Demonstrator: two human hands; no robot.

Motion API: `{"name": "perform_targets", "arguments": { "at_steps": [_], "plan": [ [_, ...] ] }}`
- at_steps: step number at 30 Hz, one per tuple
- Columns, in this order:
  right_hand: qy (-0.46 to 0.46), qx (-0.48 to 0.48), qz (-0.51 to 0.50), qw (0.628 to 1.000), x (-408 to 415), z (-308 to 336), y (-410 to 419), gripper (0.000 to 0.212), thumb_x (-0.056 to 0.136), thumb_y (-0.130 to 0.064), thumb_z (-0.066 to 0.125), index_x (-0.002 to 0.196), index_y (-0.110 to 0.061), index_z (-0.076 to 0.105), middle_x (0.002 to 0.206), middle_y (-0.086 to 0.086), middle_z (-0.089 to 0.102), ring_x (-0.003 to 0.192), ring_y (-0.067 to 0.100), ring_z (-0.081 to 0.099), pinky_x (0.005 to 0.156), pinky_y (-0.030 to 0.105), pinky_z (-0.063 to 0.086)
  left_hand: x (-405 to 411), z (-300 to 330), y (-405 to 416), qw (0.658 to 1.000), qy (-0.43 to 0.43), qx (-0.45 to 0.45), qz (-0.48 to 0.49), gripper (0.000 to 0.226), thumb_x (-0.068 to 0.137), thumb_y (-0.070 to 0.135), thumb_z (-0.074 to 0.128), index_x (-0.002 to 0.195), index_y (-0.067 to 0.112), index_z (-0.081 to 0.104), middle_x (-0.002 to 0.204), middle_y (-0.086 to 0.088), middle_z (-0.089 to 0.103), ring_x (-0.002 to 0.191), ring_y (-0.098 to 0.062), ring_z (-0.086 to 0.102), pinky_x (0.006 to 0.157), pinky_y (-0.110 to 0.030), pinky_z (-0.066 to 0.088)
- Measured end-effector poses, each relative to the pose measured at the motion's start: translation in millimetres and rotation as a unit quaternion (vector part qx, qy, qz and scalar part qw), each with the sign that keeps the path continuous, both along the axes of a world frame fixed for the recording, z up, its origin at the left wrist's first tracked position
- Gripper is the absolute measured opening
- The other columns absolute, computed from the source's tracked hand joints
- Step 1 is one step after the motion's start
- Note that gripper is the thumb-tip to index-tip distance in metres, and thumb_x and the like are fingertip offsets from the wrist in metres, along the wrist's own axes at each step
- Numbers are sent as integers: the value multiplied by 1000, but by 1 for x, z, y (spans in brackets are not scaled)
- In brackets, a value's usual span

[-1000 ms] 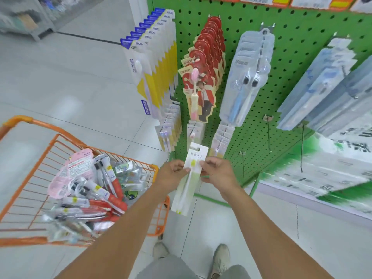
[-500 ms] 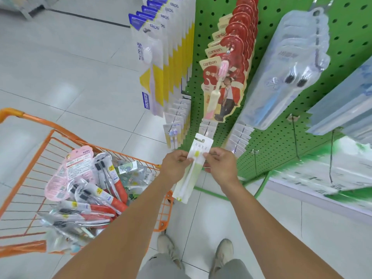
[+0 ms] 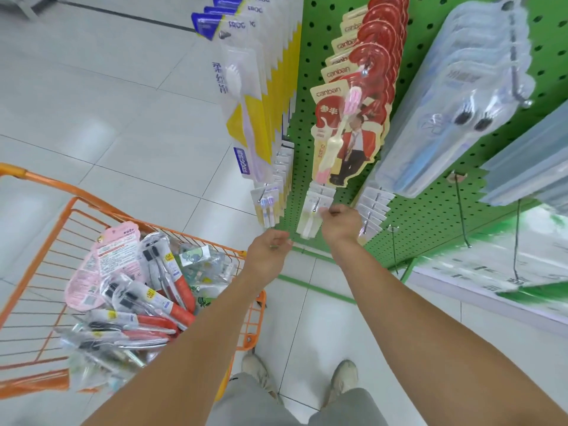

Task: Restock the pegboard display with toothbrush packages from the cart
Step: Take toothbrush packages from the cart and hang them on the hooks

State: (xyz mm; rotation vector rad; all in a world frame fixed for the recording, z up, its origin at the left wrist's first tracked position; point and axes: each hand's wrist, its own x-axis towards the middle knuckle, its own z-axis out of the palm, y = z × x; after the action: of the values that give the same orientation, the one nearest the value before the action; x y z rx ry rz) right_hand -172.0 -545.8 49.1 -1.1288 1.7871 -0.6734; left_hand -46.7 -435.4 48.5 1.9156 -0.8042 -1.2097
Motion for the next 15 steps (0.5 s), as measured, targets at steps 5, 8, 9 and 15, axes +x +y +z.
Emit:
{"name": "perform_targets", "arguments": {
  "at_steps": [5,8,9,15],
  "plan": [
    [-59,24,-90,994,5,2,39,23,96,-24,66,116,-12,63,106,4,71,99,26,68,91,41,56,9,-2,35,999,27,-13,27,6,96,22,65,98,27,67,95,6,64,83,-13,60,77,-29,50],
    [-153,69,-29,985,18,8,103,10,97,-13,62,107,-11,63,99,6,69,88,24,70,83,36,59,26,-3,74,998,4,7,68,4,94,21,67,96,24,67,87,7,63,80,-14,62,74,-27,51],
    [-172,112,44,978,27,10,125,5,96,-9,63,101,-9,65,96,9,69,83,24,70,79,35,59,36,-6,91,995,-5,15,99,3,93,19,68,95,21,68,83,6,63,76,-14,62,69,-24,49],
    [-17,120,480,869,105,-9,197,12,85,-18,78,94,-15,71,90,1,70,91,26,70,80,37,57,107,-9,217,918,-90,66,380,12,83,21,72,94,20,69,83,6,70,81,-16,70,76,-32,57]
  ]
}}
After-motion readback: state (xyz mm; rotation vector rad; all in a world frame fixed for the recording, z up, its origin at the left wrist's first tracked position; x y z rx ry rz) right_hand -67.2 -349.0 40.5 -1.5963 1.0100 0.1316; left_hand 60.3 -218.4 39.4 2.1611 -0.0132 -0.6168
